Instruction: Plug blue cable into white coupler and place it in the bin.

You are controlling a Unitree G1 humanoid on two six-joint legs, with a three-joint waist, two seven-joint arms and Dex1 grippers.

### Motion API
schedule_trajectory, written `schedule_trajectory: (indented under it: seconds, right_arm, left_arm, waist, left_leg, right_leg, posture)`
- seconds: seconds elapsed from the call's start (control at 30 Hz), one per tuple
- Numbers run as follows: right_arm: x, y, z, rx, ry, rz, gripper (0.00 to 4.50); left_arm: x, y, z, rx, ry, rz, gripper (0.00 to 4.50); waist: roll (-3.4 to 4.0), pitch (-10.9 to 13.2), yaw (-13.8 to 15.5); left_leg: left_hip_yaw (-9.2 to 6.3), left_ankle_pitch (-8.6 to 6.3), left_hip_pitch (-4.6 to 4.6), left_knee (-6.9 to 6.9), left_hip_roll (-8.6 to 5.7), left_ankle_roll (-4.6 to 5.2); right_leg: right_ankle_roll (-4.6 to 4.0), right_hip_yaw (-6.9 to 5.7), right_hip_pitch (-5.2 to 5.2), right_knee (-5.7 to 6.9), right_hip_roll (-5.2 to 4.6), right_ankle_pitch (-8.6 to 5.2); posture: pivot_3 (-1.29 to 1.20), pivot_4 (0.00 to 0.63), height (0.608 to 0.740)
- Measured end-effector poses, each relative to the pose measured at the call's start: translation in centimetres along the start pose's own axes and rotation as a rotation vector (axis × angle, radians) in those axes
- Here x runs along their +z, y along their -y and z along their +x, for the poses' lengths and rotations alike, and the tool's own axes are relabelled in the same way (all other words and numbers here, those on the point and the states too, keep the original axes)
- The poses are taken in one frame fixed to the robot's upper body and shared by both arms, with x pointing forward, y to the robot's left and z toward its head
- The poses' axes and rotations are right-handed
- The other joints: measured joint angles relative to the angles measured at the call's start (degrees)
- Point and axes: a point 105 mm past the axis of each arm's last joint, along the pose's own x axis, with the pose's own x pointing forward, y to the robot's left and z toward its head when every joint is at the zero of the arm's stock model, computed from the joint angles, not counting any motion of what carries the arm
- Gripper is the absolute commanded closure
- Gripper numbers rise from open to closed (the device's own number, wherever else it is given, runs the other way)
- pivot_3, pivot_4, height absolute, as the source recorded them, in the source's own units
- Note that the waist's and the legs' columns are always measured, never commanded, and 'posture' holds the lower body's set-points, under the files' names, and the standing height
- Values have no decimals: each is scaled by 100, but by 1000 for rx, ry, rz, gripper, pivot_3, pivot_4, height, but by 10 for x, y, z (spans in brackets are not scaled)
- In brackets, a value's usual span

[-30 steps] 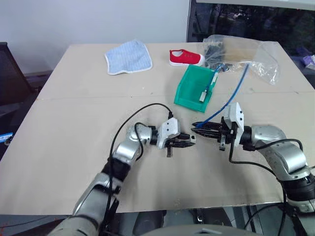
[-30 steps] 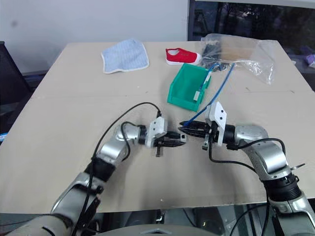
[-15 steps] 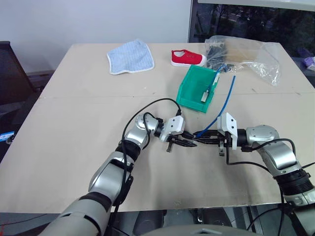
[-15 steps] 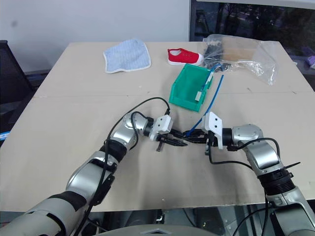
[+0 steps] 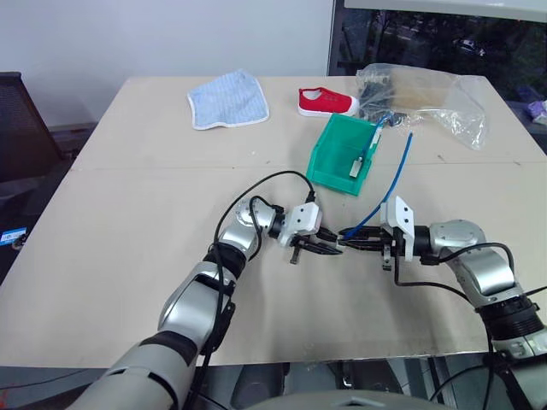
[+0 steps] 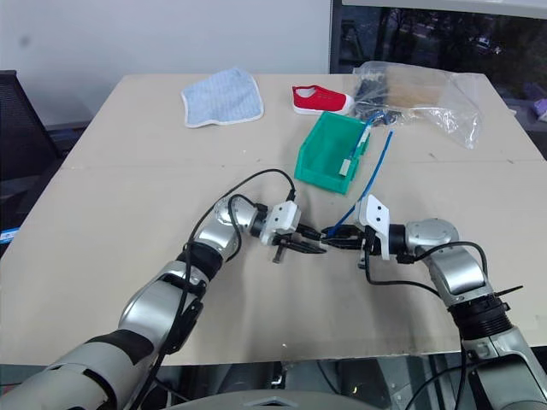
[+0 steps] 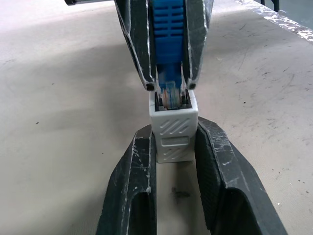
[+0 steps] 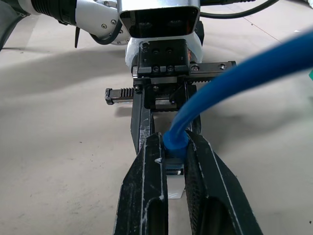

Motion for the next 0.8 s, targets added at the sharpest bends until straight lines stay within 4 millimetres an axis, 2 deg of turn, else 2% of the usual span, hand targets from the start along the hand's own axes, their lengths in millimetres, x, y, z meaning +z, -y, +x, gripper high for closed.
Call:
schedule_trajectory:
  seconds: [0.23,0.43,0.63,0.7,0.8]
  right_arm:
    - [-1,1,0,0,-10,-18,4500]
    - [-5,-2,10,-1,-84,-48,4500]
    - [-13,-3,20,-2,-142,-28,4500]
    - [-13,-3,23,-15,-113,-12,4500]
    - [-7,-3,23,-53,36,139,4500]
  left_arm:
    - [0,-1,0,6,1,1,3987]
    - [-2,-1,-3,8,-6,-4,3987]
    - [-9,1,-3,18,-26,-28,3987]
    - [-10,1,-4,22,-34,-29,3987]
    - [-10,2,-7,19,-33,-29,3987]
  waist:
    - [0,0,11]
    - [-11,-14,-11]
    - [-51,-79,-77]
    - [-65,-97,-79]
    - [-54,-89,-98]
  left_leg:
    - [-2,0,1,0,0,0]
    - [-4,0,8,1,2,0]
    - [-16,-1,109,-20,9,0]
    - [-22,-1,111,-19,16,0]
    - [-16,-1,96,-20,20,0]
  right_leg:
    - [0,-1,0,2,1,0]
    - [0,-1,1,10,4,0]
    - [-8,-8,94,-8,11,-7]
    - [-24,-8,94,-6,17,-15]
    - [-8,4,78,1,19,-3]
  posture:
    - [0,150,740]
    - [0,150,740]
    - [0,150,740]
    - [0,150,740]
    - [0,150,740]
